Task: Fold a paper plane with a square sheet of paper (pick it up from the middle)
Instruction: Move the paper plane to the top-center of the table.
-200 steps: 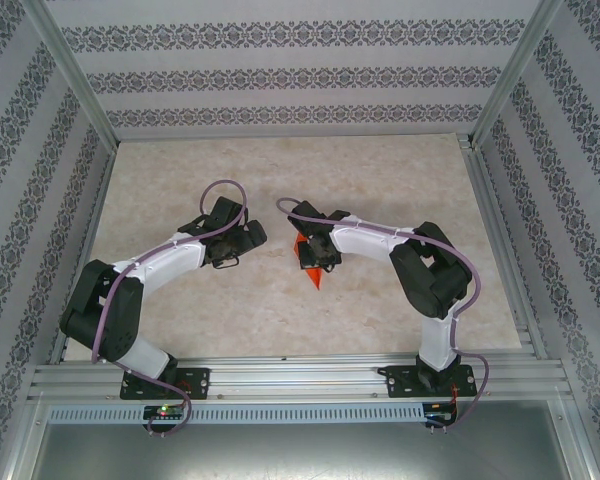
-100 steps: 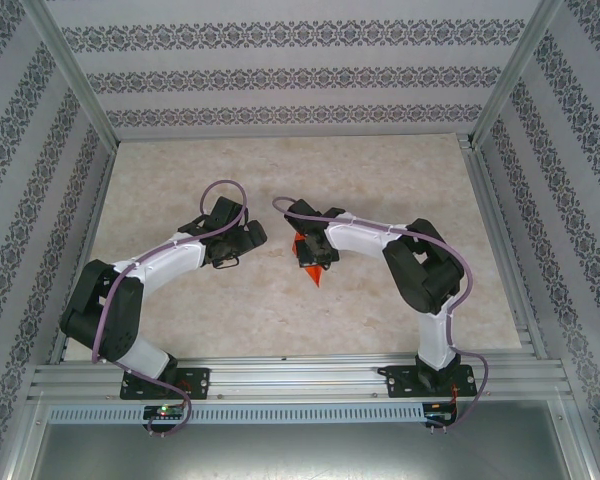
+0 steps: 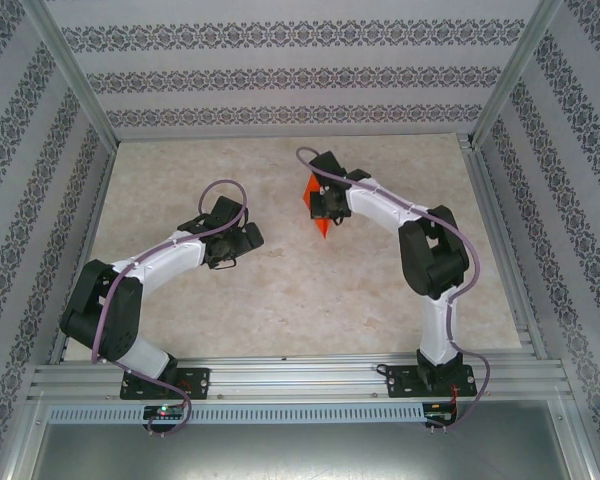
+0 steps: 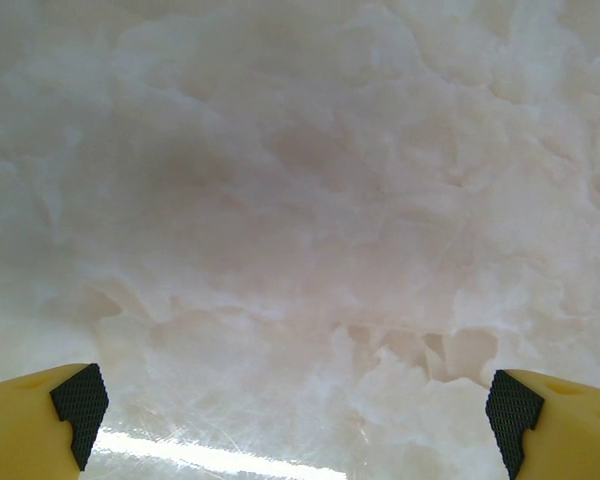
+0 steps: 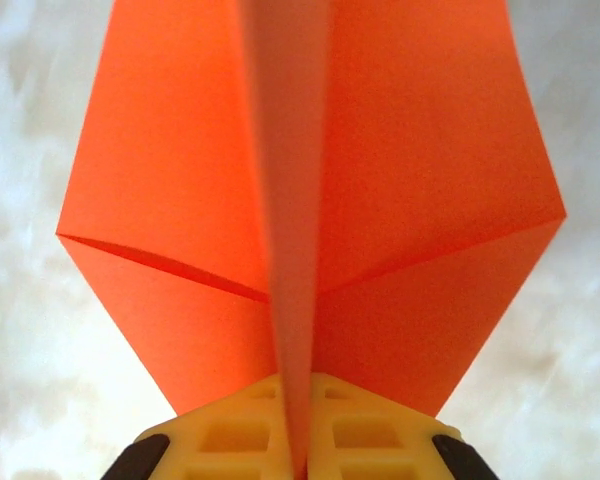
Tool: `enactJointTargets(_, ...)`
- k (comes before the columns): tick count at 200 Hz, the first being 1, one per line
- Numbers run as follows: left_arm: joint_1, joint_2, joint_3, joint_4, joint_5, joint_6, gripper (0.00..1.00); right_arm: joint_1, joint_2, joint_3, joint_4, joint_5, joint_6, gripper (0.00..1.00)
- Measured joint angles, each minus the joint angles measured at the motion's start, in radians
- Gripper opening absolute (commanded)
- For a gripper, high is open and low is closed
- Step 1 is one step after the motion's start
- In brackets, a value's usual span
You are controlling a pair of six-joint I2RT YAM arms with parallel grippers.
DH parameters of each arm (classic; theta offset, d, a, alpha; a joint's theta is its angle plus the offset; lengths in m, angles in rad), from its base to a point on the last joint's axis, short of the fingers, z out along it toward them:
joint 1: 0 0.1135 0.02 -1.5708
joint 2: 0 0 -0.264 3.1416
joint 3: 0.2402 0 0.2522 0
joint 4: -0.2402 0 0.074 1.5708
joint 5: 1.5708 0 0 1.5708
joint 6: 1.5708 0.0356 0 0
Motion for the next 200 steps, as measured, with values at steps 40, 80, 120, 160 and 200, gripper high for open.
enactJointTargets(40,0.004,0.0,0.0,-0.014,-0.012,0.012,1.0,-0.042,0.132,0.146,-0.01,0.001,-0.067,0.11)
enactJointTargets(80,0.004,0.0,0.001,-0.02,-0.012,0.015,1.0,-0.062,0.217,0.229,-0.045,0.002,-0.106,0.12)
enactJointTargets(120,0.004,0.0,0.004,-0.022,-0.012,0.016,1.0,-0.076,0.264,0.254,-0.062,0.005,-0.114,0.13)
enactJointTargets(160,0.004,0.0,0.023,-0.024,-0.012,0.02,1.0,-0.076,0.28,0.268,-0.077,0.005,-0.113,0.15)
enactJointTargets(200,0.004,0.0,0.048,-0.034,-0.016,0.031,1.0,-0.076,0.288,0.285,-0.097,0.004,-0.102,0.23)
